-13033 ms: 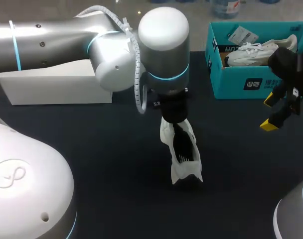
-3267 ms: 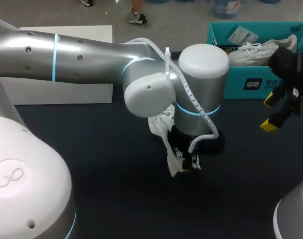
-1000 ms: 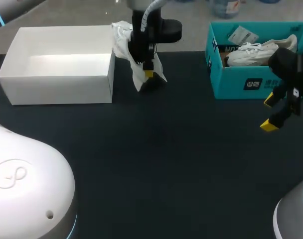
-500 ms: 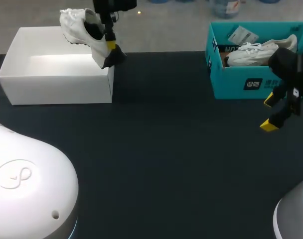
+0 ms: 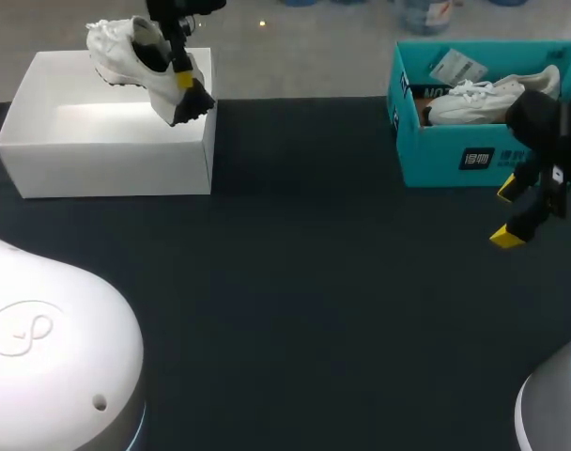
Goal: Take the shoe out of the shoebox, open the shoe tongue, remove and reinsert the insole, then place the shoe into the shoebox
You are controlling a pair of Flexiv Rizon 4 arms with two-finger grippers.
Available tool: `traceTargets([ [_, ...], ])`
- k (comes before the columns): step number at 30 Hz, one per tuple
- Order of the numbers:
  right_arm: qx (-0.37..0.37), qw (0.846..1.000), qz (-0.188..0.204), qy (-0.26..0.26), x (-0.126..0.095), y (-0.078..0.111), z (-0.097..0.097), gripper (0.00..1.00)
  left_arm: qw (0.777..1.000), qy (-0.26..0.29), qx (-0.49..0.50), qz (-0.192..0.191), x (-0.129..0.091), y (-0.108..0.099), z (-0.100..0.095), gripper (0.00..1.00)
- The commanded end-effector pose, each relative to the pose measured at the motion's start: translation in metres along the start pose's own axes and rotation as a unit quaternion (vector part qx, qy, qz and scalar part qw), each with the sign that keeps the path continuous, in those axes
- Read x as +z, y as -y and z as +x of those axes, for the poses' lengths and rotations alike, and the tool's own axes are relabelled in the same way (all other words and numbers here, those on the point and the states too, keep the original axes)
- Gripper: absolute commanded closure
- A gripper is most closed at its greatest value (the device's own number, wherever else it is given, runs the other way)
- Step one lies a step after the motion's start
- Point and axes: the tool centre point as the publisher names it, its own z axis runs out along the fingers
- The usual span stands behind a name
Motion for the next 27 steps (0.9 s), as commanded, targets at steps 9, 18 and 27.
traceTargets([
  [9,0.000,1.000,0.002,-0.001,0.001,-0.001,-0.002,0.00,1.000,0.007,0.000,0.004,0.000,-0.004,0.005,1.00],
  [18,0.000,1.000,0.002,-0.001,0.001,-0.001,-0.002,0.00,1.000,0.009,0.028,-0.009,-0.004,-0.012,0.000,1.00],
  [27,0.000,1.000,0.002,-0.001,0.001,-0.001,-0.002,0.00,0.978,0.020,0.207,-0.020,-0.004,-0.052,-0.008,1.00],
])
